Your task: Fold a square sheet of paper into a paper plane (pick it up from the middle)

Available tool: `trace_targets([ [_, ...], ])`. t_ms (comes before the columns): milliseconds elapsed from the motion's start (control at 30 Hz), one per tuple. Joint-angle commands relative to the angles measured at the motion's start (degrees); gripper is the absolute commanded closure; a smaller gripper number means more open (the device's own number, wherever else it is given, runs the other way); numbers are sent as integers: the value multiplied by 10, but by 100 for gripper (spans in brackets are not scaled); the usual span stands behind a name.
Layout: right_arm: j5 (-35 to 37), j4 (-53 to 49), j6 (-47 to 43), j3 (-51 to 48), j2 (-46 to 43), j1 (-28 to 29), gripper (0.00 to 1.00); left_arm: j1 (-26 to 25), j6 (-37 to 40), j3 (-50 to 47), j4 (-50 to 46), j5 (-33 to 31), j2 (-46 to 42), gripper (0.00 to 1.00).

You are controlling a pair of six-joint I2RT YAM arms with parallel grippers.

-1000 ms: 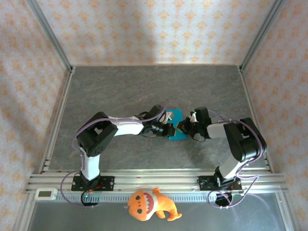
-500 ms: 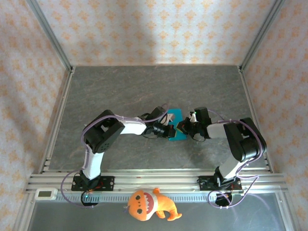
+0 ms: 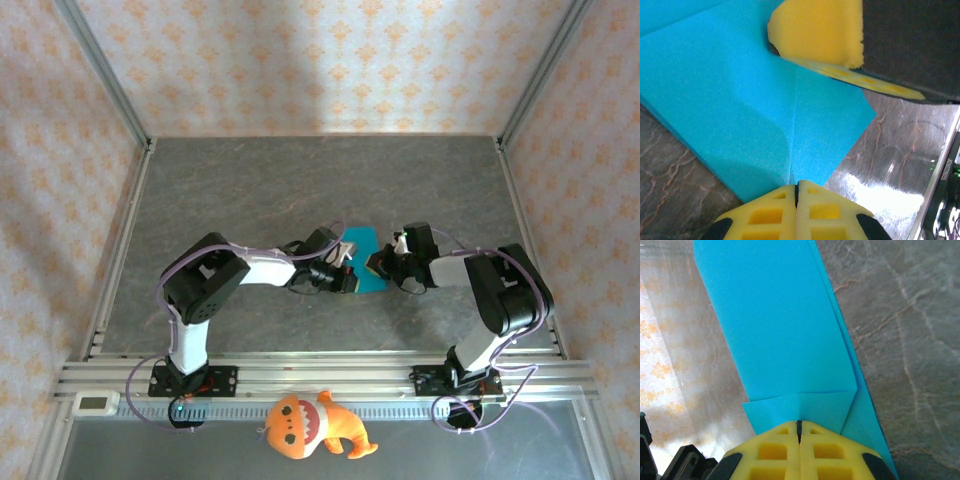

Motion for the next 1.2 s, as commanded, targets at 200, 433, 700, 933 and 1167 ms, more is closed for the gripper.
trace_targets([
  [200, 63, -91, -13, -18, 29, -1, 100, -1, 42, -46, -118, -19, -40, 100],
  [433, 62, -91, -12, -17, 29, -2, 100, -1, 25, -32, -89, -3, -81, 100],
  [700, 58, -90, -11, -15, 30, -2, 100, 4, -47, 12, 6, 5, -46, 100],
  [933, 50, -83, -7, -16, 21, -2, 100, 4, -47, 69, -24, -28, 43, 100],
  [1167, 36, -88, -10, -4, -1, -2, 100, 4, -36, -7, -33, -44, 22, 100],
])
